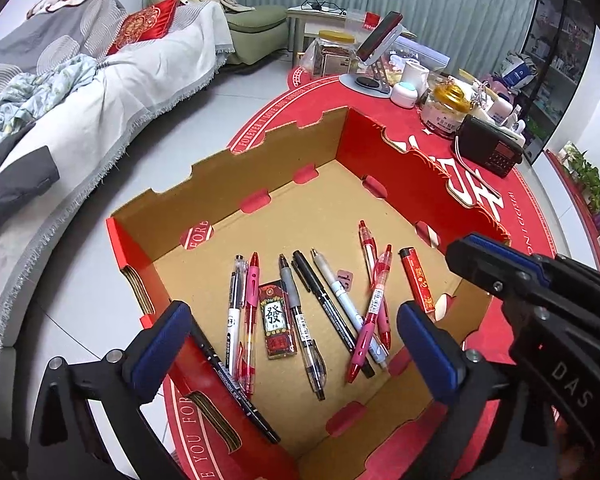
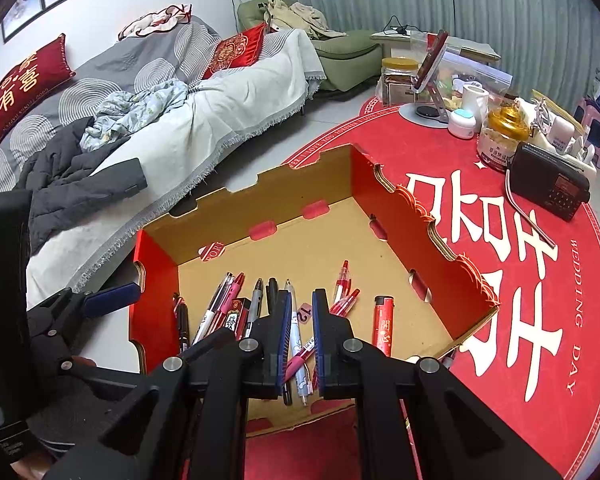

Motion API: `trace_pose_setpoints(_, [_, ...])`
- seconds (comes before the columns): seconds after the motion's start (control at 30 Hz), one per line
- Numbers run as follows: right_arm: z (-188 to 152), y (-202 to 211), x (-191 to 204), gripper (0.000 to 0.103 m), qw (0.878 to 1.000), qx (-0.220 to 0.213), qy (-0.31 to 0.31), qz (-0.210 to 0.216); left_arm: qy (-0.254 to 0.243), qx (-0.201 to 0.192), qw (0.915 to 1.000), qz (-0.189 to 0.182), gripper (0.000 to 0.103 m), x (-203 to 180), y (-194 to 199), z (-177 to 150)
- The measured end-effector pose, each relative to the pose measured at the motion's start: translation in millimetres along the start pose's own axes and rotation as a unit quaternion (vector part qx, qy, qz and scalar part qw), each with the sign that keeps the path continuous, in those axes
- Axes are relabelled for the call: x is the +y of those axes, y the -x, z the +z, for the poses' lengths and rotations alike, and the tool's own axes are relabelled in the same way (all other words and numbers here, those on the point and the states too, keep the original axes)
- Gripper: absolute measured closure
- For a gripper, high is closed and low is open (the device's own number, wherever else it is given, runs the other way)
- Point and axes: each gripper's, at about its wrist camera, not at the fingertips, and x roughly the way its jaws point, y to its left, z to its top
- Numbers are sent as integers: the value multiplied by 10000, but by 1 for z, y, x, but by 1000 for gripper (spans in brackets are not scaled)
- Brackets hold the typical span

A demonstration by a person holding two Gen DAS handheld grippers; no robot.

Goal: Organize rigid objects
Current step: 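Raise both open grippers away from the box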

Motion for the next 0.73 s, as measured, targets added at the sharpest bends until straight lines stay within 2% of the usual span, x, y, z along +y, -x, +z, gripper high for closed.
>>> trace_pose_setpoints(0.33, [0,6,-4,92,10000,-82,-41,3,186,-11,9998,11,1,8,0,2])
trace_pose_setpoints(0.47, [2,10,-6,92,9999,-133,-65,-4,15,96,9990,442,1,4,-3,2])
trace_pose_setpoints(0.53, [2,11,-6,92,9999,-145,-71,-5,-102,237,9984,500,1,1,-7,0])
trace_pose_setpoints(0.63, [2,12,-7,92,9998,-168,-92,-10,-257,115,9976,640,1,-3,-7,-6])
trace_pose_setpoints(0.73, [2,12,-8,92,9998,-168,-85,-16,-286,163,9977,594,1,-2,-10,-9])
